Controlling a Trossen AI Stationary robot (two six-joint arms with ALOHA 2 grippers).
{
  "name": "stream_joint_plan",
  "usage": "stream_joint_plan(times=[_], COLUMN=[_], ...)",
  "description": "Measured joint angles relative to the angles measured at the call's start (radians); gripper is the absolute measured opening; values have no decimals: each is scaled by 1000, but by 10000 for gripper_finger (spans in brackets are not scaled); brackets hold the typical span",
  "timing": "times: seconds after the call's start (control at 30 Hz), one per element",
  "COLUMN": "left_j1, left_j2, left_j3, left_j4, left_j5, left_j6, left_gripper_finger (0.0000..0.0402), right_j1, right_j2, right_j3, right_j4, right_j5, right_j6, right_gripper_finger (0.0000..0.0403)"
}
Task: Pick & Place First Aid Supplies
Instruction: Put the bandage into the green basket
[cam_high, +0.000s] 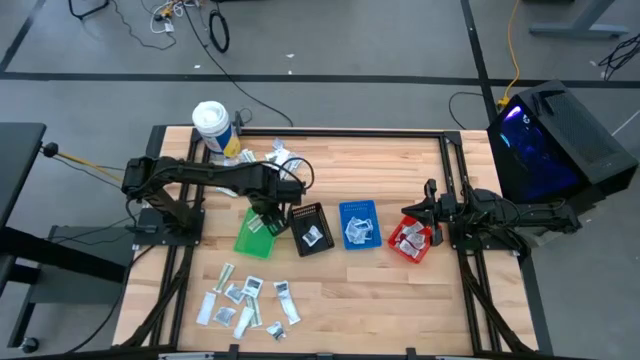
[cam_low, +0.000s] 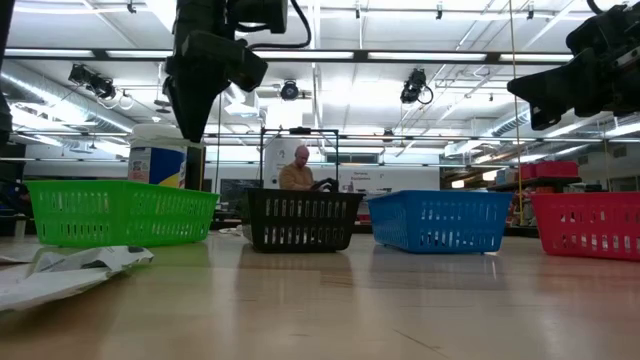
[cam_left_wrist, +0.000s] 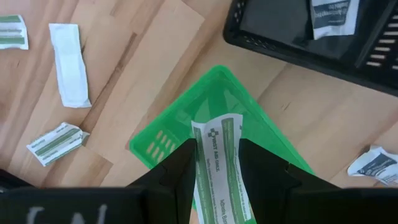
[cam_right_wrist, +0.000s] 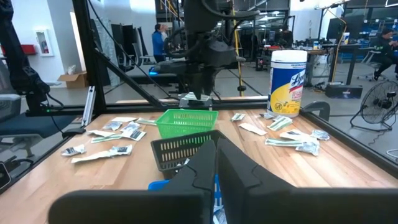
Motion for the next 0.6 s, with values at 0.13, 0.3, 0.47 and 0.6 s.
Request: stream_joint_plan(times=[0.13,0.3,0.47,0.6], left_j1=[-30,-64,-86,-97], left_j2=[0,0,1,1], left_j3=[0,-7,-97,-152], left_j4=[2,27,100,106], left_j5=[-11,-11,43,52], left_j6=[-2,-49,-123,-173], left_gripper_finger=[128,129,129,129], right_j1=[0,0,0,0], right_j2=[0,0,0,0], right_j3=[0,0,0,0], right_j4=[0,0,0,0], right_j5=[0,0,0,0], right_j6=[0,0,0,0], right_gripper_finger=[23,23,23,23])
